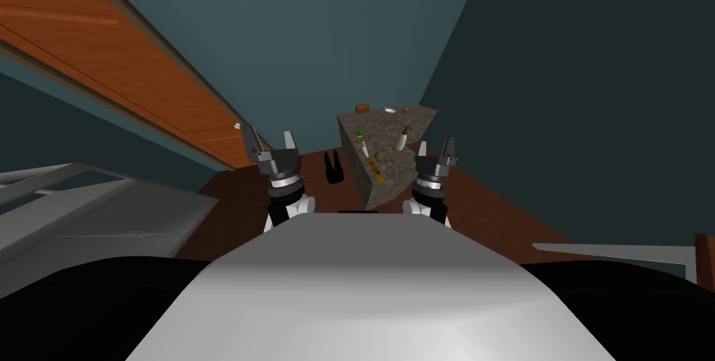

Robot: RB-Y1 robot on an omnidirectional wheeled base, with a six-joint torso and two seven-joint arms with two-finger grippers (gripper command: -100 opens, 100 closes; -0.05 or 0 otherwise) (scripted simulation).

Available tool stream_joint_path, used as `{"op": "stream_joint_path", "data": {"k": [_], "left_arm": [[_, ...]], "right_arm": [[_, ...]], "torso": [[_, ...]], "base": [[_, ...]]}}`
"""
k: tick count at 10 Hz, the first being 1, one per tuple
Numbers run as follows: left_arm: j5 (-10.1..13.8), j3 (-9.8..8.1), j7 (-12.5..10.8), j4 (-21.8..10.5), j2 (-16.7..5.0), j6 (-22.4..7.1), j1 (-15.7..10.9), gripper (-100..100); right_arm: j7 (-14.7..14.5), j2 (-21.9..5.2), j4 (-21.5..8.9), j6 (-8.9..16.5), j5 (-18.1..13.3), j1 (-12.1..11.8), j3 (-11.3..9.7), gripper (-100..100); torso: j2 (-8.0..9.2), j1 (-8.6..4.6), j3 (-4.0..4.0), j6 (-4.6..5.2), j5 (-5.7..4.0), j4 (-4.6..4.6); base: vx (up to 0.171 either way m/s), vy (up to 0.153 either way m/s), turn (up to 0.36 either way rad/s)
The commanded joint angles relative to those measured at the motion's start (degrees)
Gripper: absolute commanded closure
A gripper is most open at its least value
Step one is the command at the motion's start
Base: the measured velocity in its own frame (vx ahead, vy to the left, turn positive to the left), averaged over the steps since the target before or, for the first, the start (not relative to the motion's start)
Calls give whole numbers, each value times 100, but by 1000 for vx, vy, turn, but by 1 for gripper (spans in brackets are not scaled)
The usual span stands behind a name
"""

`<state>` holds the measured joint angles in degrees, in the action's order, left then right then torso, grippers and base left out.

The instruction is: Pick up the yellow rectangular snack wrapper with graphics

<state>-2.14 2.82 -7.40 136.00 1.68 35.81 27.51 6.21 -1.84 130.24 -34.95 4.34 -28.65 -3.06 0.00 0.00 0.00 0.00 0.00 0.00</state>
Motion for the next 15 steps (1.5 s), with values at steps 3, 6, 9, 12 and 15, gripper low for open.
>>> {"op": "stream_joint_path", "data": {"k": [3,6,9,12,15], "left_arm": [[0,1,0,0,1,0,0,0],[0,2,0,0,2,0,0,0],[0,1,0,0,1,0,0,0],[0,2,0,0,2,0,0,0],[0,1,0,0,1,0,0,0]], "right_arm": [[-202,-484,-215,-151,69,-23,-141,-100],[-508,-1008,-587,-372,173,-73,-367,-100],[-750,-1463,-917,-544,253,-120,-555,-100],[-877,-1823,-1103,-632,295,-147,-656,-100],[-1135,-2332,-1513,-806,378,-208,-868,-100]], "torso": [[0,40,0,-1,8,0],[-2,94,-1,-2,21,0],[-3,63,-2,-2,15,-1],[-8,73,-5,-2,17,-2],[-8,46,-5,1,12,-2]], "base": [[3,110,81],[13,233,131],[20,184,108],[34,169,73],[45,147,120]]}}
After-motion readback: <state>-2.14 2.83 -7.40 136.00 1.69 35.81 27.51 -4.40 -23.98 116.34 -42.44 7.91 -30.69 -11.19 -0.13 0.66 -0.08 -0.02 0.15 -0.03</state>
